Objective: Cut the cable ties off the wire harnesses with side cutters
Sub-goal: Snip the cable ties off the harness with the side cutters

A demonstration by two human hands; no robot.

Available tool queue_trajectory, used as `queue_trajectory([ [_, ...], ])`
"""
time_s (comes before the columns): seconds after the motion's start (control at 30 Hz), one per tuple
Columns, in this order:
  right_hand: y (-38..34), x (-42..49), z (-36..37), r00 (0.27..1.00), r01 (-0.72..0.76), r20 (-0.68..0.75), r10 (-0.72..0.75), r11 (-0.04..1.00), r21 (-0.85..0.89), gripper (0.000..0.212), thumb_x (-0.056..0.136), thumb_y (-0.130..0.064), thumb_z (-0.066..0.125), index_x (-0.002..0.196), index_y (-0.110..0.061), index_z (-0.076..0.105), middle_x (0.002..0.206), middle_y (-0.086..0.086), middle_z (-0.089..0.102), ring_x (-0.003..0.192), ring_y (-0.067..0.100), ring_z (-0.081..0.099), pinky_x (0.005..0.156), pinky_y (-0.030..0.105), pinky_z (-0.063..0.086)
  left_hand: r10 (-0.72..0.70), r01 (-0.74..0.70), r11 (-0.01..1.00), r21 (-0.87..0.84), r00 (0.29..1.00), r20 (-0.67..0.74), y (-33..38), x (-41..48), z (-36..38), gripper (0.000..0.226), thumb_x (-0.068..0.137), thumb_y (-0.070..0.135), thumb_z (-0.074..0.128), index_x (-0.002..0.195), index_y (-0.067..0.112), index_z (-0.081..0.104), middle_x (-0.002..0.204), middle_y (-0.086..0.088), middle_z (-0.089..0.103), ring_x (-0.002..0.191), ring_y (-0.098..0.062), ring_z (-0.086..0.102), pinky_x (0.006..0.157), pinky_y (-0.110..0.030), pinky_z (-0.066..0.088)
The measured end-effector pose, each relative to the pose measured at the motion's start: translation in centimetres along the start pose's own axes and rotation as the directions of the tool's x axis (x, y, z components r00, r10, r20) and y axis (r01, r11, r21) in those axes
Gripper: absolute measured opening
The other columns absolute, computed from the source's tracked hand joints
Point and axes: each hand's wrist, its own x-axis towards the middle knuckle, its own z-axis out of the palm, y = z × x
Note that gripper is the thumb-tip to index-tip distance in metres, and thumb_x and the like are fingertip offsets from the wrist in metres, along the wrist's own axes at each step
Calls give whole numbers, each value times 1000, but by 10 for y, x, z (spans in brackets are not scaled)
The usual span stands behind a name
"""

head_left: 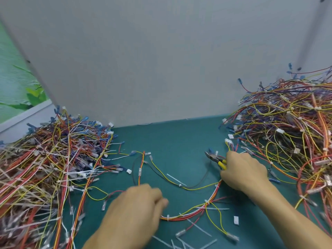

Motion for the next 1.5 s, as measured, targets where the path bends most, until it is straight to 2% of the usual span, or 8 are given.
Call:
queue_trajectory([
  [0.2,-5,-3,2,998,-54,-19,55,998,31,25,80,-25,58,90,-17,37,86,6,46,97,34,59,67,33,35,-377,376,917,135,926,-23,-27,36,10,36,87,55,49,91,19,56,106,-5,64,102,-29,61,75,-33,45],
  [0.4,-7,-3,1,991,-133,6,135,968,212,30,79,-26,61,103,-17,45,107,13,60,101,36,57,70,35,36,-383,383,924,2,923,-21,-23,49,25,10,79,22,56,83,17,47,97,-6,60,98,-31,59,68,-32,42],
  [0.5,-9,-1,-11,979,-130,-81,190,873,470,45,77,-24,67,118,-16,53,112,14,63,107,37,56,80,38,42,-375,323,888,-327,920,-111,-31,59,23,21,78,20,60,98,21,64,95,-1,68,98,-27,62,80,-32,49],
  [0.6,-10,3,-31,967,-43,-133,215,660,750,37,76,-14,71,111,-10,63,93,13,68,86,31,63,78,37,47,-410,107,737,-667,856,-316,-38,69,6,23,83,12,64,106,12,69,78,5,70,84,-23,67,79,-34,53],
  [0.7,-11,2,-50,976,-25,-32,215,257,966,16,78,4,65,92,-6,65,61,8,54,52,20,46,52,28,39,-462,-132,483,-866,801,-380,-40,82,-16,22,88,3,60,106,10,70,79,-3,70,70,-21,65,65,-40,58],
  [1.03,1,16,-50,941,-199,284,186,-376,905,22,87,5,59,75,-12,54,62,9,56,56,19,56,51,32,58,-594,-353,-132,-926,776,-211,-46,107,-14,25,92,-2,56,114,9,59,83,-9,62,69,-15,60,50,-23,52],
  [1.33,5,27,-36,954,-163,262,147,-481,861,20,87,7,57,75,-9,52,63,12,53,59,21,55,54,36,59,-566,-426,-229,-875,790,-236,-51,115,-14,24,92,-1,55,101,22,59,79,-4,62,67,-13,61,60,-26,58],
  [1.5,7,24,-44,996,30,11,87,-457,889,19,85,7,55,78,-10,54,60,5,60,54,18,62,56,33,58,-541,-476,-219,-852,786,-300,-50,114,-18,28,92,-1,55,112,19,58,78,-5,61,71,-17,60,62,-27,58],
])
